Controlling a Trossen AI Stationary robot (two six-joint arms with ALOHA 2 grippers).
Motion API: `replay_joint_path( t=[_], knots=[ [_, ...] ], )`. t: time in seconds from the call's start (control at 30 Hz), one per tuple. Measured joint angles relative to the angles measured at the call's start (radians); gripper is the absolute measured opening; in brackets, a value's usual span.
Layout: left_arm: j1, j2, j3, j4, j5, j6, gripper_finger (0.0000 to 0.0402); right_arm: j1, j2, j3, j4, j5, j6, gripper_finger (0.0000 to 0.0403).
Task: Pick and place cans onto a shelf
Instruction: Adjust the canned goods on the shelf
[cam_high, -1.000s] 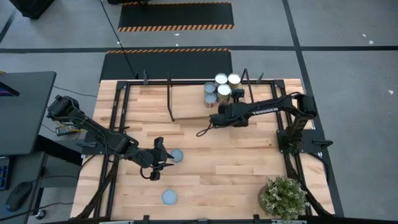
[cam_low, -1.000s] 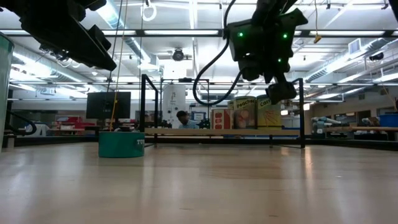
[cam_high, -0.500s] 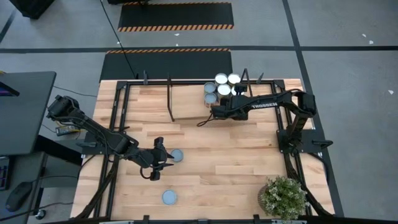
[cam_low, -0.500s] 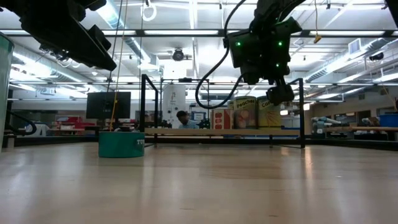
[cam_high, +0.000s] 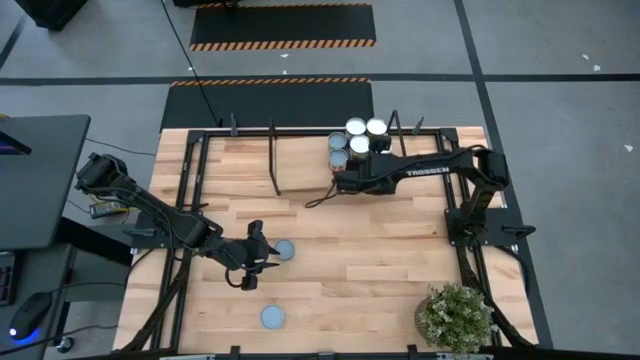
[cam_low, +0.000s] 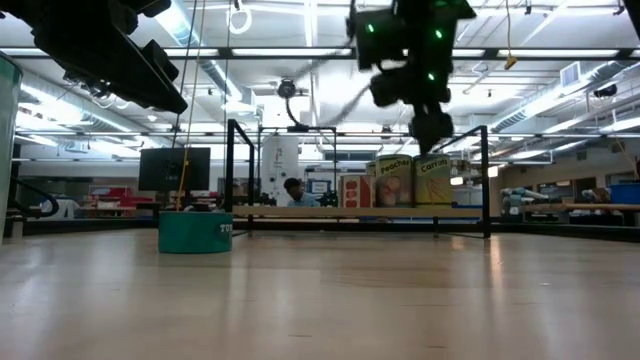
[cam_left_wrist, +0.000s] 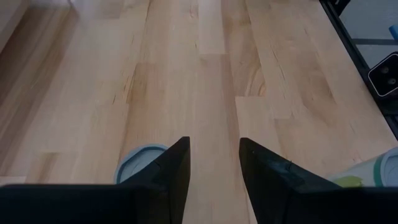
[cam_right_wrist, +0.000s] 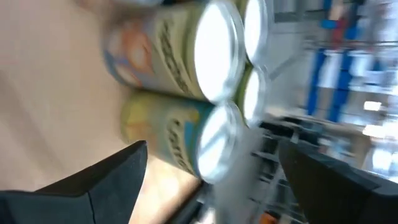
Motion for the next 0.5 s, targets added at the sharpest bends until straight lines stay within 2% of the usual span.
replay_joint_path(
  t=[0.1, 0.27, 0.4, 0.5],
  knots=[
    [0.0, 0.0, 0.0, 0.0, 0.0, 0.0, 0.0144, -0.025, 0.0, 0.083, 0.016, -0.114, -0.042, 0.0363],
    [0.0, 0.0, 0.0, 0.0, 0.0, 0.0, 0.0144, -0.143, 0.0, 0.22, 0.095, -0.306, -0.094, 0.0354],
    [0.0, 0.0, 0.0, 0.0, 0.0, 0.001, 0.0144, -0.271, 0.0, 0.315, 0.166, -0.475, -0.029, 0.0351],
    [0.0, 0.0, 0.0, 0.0, 0.0, 0.018, 0.0144, -0.375, 0.0, 0.354, 0.201, -0.552, 0.061, 0.035]
  ],
)
